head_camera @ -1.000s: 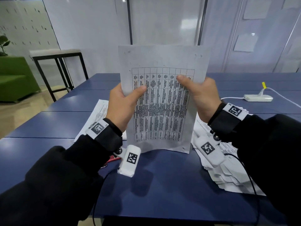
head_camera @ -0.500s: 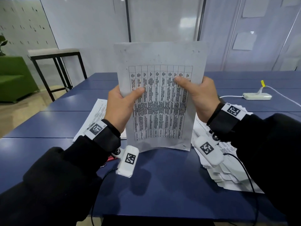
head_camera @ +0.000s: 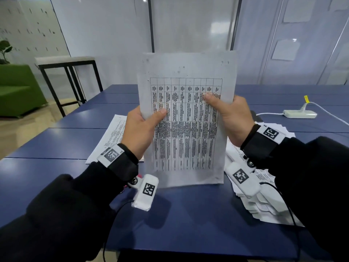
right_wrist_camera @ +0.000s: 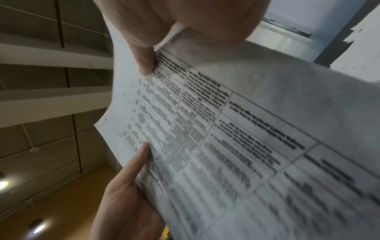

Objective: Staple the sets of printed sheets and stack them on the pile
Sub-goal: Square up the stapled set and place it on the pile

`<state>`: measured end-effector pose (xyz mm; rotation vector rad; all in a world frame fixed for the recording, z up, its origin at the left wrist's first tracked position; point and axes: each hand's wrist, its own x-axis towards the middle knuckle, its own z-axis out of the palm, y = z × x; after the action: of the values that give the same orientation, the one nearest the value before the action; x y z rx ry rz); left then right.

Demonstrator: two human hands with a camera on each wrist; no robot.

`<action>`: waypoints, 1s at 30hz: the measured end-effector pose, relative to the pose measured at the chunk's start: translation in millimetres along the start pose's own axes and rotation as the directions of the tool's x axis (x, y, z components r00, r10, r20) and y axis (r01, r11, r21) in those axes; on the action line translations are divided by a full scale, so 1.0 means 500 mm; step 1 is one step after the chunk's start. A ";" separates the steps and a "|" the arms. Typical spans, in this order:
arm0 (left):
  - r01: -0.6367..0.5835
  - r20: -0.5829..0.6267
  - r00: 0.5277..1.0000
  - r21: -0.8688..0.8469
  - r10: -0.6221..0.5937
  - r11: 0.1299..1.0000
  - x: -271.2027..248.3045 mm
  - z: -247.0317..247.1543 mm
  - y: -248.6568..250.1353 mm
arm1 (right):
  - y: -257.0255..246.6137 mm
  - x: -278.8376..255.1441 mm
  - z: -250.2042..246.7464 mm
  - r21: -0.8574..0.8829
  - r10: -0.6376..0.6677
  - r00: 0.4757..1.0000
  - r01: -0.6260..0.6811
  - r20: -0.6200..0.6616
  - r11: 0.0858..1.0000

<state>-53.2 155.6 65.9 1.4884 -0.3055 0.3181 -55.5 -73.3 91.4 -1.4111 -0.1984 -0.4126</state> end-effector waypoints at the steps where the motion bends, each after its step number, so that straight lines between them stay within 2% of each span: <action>1: 0.009 0.006 1.000 0.013 -0.009 1.000 0.002 -0.005 0.002 | 0.000 0.002 -0.001 -0.013 0.020 1.000 -0.019 0.010 1.000; 4: 0.126 0.017 0.992 0.008 -0.126 0.992 -0.001 -0.020 -0.007 | 0.019 0.001 -0.006 -0.031 0.116 0.990 -0.114 0.078 0.993; 8: 0.290 0.032 0.956 0.024 -0.291 0.957 -0.034 -0.037 -0.056 | 0.080 -0.024 -0.006 0.048 0.265 0.960 -0.270 0.090 0.962; 15: 0.360 -0.016 0.933 0.035 -0.359 0.932 -0.088 -0.038 -0.110 | 0.143 -0.070 -0.017 0.011 0.385 0.917 -0.388 0.104 0.921; 21: 0.319 0.048 0.945 0.084 -0.323 0.944 -0.089 -0.051 -0.093 | 0.133 -0.066 -0.021 -0.024 0.375 0.919 -0.375 0.124 0.927; 25: 0.260 0.045 0.961 0.182 -0.272 0.948 -0.081 -0.094 -0.061 | 0.127 -0.058 -0.002 -0.064 0.399 0.898 -0.394 0.186 0.917; 28: 0.234 0.004 0.971 0.184 -0.239 0.955 -0.084 -0.116 -0.031 | 0.115 -0.049 0.025 0.011 0.426 0.877 -0.439 0.223 0.898; 30: 0.168 -0.031 0.986 0.158 -0.165 0.973 -0.083 -0.115 -0.001 | 0.087 -0.040 0.051 0.085 0.372 0.896 -0.402 0.242 0.912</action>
<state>-90.7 212.2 45.7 1.6571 -0.1418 0.2253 -53.9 -40.4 48.0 -1.3237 -0.1168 0.0900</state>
